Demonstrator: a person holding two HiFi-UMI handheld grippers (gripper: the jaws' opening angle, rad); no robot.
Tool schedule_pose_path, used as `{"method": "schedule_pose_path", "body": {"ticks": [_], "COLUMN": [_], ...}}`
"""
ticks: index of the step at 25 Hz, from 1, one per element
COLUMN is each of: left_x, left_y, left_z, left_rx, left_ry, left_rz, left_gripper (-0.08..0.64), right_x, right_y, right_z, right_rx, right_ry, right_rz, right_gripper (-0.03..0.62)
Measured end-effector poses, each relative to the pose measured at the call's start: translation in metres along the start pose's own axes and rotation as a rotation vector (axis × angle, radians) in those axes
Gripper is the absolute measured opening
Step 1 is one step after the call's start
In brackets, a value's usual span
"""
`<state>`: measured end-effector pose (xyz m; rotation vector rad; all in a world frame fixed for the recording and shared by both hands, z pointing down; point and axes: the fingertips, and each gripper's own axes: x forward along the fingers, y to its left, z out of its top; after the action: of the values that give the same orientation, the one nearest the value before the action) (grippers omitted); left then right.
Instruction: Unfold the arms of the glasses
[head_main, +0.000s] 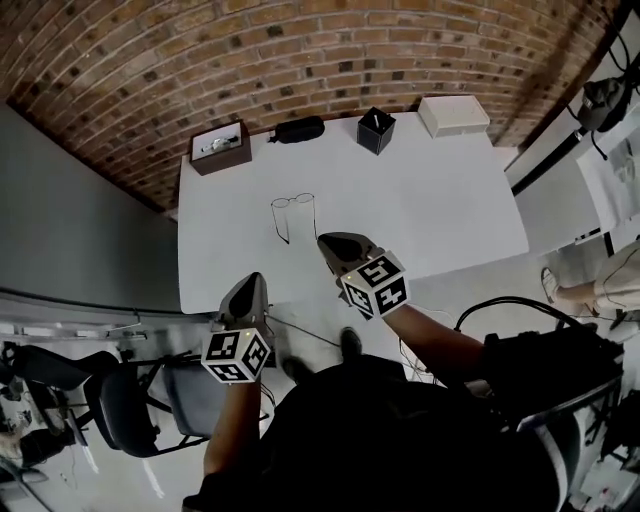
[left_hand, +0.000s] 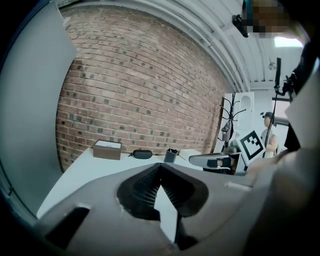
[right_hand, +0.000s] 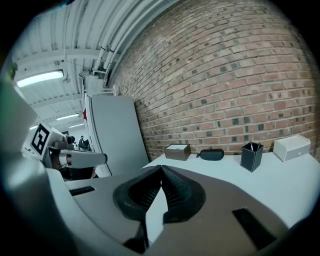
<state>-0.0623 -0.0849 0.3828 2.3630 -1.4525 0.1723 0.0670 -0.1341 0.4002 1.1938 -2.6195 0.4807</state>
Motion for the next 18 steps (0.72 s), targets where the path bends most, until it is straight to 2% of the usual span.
{"method": "schedule_pose_path", "body": {"ticks": [3, 8, 14, 18], "left_x": [-0.018, -0.038, -0.051, -0.055], "left_y": [0.006, 0.021, 0.025, 0.021], "left_z": [0.009, 0.026, 0.054, 0.056], "left_rx": [0.021, 0.008, 0.058, 0.058], "left_ry": [-0.024, -0.078, -0.128, -0.133], "left_rz": [-0.008, -0.020, -0.066, -0.098], "left_gripper": [0.011, 0.011, 0.011, 0.011], "right_x": [-0.008, -0.027, -0.046, -0.055], "right_y": [0.015, 0.034, 0.047, 0.056], "right_z": [0.024, 0.051, 0.060, 0.059], "right_rx": [-0.005, -0.071, -0.087, -0.097], "right_ry": [-0.056, -0.113, -0.133, -0.132], "right_rz": [-0.027, -0.091, -0.175, -0.218], "right_gripper": [0.011, 0.011, 0.009, 0.009]}}
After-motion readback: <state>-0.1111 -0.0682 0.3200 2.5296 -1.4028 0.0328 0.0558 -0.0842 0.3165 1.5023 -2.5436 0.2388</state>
